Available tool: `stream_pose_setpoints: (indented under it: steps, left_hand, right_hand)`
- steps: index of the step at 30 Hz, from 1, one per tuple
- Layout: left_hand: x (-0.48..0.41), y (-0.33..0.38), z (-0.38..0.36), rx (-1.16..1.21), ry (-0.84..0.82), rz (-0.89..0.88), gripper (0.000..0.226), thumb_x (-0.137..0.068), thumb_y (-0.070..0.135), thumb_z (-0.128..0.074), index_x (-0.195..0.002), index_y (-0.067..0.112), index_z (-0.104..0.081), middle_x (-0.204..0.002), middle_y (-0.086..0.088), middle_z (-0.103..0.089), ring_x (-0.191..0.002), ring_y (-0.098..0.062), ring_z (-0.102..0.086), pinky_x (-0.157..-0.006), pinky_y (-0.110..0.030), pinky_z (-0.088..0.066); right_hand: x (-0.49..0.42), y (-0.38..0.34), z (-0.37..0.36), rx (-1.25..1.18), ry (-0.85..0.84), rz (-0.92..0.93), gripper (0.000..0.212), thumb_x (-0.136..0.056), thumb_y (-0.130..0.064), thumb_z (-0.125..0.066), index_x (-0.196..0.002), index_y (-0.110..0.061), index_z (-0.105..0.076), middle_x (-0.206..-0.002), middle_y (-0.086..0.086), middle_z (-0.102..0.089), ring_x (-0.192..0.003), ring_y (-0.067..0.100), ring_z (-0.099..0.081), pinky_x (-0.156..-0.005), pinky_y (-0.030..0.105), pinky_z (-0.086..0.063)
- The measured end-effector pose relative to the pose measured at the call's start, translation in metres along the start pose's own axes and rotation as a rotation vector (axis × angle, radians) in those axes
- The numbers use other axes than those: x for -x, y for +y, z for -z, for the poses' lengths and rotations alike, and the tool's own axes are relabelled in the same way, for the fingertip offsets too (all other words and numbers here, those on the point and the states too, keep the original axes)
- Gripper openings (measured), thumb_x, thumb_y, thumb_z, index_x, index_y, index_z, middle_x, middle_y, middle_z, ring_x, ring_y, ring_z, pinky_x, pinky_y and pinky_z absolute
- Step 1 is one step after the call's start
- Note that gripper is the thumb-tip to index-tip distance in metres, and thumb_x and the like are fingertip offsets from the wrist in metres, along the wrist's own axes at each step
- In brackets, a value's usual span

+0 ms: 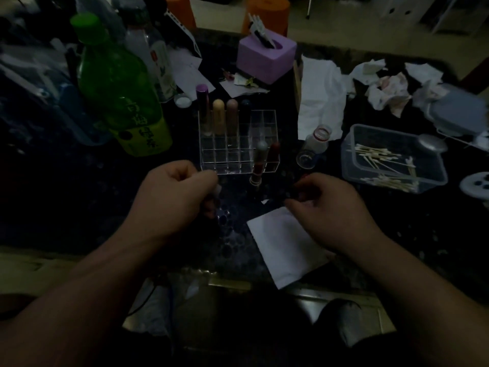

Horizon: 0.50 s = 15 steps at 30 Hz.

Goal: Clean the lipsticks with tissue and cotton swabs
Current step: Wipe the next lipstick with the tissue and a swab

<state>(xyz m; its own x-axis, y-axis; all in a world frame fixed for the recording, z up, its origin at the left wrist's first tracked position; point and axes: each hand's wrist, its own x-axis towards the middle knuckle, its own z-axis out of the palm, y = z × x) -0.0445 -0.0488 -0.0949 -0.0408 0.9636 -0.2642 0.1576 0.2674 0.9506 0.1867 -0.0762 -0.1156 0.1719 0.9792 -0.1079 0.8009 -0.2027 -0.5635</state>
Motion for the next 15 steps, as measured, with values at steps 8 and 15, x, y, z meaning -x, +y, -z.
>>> stream_pose_setpoints:
  steps: [8, 15]
  left_hand:
    - [-0.001, -0.001, 0.011, 0.014, 0.008, -0.023, 0.019, -0.093, 0.013, -0.061, -0.101, 0.029, -0.068, -0.068, -0.004, -0.07, -0.05, -0.015, -0.06, -0.053, -0.032, -0.05]
    - [0.0, -0.001, 0.011, -0.031, -0.099, -0.014, 0.035, -0.095, 0.007, -0.059, -0.08, 0.032, -0.078, -0.065, 0.0, -0.066, -0.053, -0.01, -0.055, -0.052, -0.022, -0.046]
  right_hand:
    - [-0.021, -0.028, -0.038, -0.175, -0.081, 0.011, 0.026, -0.081, -0.036, -0.079, -0.101, -0.034, -0.063, -0.074, -0.012, -0.061, -0.068, -0.001, -0.057, -0.057, 0.012, -0.037]
    - [-0.035, -0.023, -0.057, -0.134, -0.011, 0.075, 0.014, -0.082, -0.033, -0.077, -0.092, -0.024, -0.076, -0.079, -0.015, -0.069, -0.075, -0.001, -0.063, -0.071, 0.025, -0.054]
